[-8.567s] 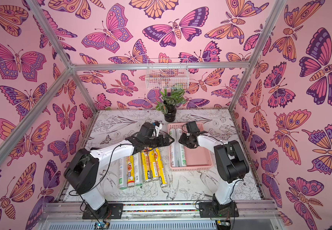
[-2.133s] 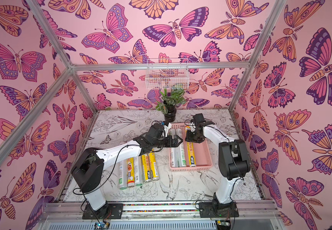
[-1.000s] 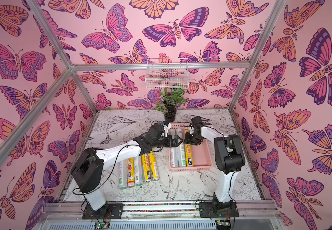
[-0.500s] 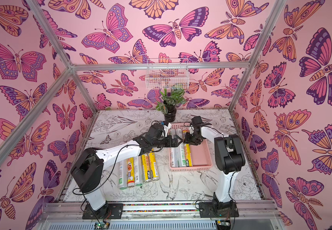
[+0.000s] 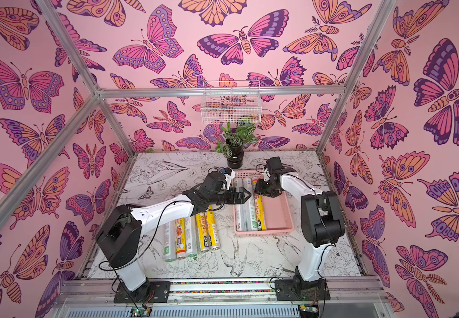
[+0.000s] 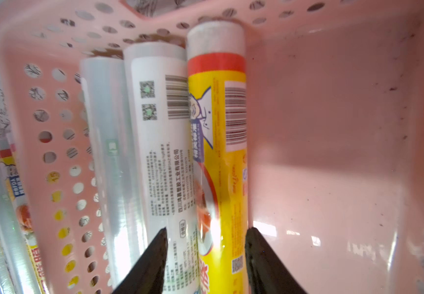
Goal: Put the plastic wrap into the basket
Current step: Place the plastic wrap in the basket, then pick up the plastic wrap from the center of the board.
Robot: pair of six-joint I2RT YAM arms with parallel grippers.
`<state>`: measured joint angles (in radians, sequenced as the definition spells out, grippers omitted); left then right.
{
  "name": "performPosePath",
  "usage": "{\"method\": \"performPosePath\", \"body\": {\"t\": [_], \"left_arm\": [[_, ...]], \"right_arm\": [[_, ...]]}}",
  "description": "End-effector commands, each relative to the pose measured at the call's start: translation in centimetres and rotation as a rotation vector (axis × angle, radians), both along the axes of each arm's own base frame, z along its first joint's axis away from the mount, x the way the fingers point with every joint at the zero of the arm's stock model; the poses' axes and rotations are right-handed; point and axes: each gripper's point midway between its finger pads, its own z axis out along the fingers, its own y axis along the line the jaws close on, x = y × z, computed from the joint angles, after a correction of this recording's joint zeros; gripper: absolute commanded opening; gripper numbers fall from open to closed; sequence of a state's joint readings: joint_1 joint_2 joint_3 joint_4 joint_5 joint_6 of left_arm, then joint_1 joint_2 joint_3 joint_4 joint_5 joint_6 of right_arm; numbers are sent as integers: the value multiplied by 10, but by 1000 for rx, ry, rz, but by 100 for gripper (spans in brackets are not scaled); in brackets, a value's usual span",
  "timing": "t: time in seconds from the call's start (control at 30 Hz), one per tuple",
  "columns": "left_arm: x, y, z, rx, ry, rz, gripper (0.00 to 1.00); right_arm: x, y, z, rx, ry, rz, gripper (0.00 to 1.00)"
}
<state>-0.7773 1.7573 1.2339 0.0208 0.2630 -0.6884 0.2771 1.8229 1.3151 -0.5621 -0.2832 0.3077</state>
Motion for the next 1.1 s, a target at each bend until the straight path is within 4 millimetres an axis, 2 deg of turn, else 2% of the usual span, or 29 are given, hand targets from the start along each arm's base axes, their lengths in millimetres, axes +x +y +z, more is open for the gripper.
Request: {"method": "performPosePath", "body": {"t": [0.0,0.27,0.33,0.37,0.53,0.7,0.83,1.03,1.07], "left_arm": [[-1,12,5,15,-18,22,100],[1,30,9,42,-58,76,100],[1,37,10,53,-72,95,100],[1,41,10,60,-81,109,100],[-1,63,15,84,-120,176,100],[-7,90,15,109,-149,257,100],[-11,116,11,129,-161,333,100],[-20,154,-8,153,-139,414,97],[-23,162,-2,133,-147,432,96]], "right_arm": [[-6,-7,16,-9,-27,-24,53],[-17,8,59,103,-132,-48,48],[-21,16,66,124,-154,-43,47],[-24,21,79,142,-184,-34,47],[-42,48,99,139,-244,13,46],[-58,82,107,139,-284,73,45],[-69,107,104,131,-290,122,44],[-85,147,95,136,-280,188,43],[-88,154,97,142,-282,200,43]]}}
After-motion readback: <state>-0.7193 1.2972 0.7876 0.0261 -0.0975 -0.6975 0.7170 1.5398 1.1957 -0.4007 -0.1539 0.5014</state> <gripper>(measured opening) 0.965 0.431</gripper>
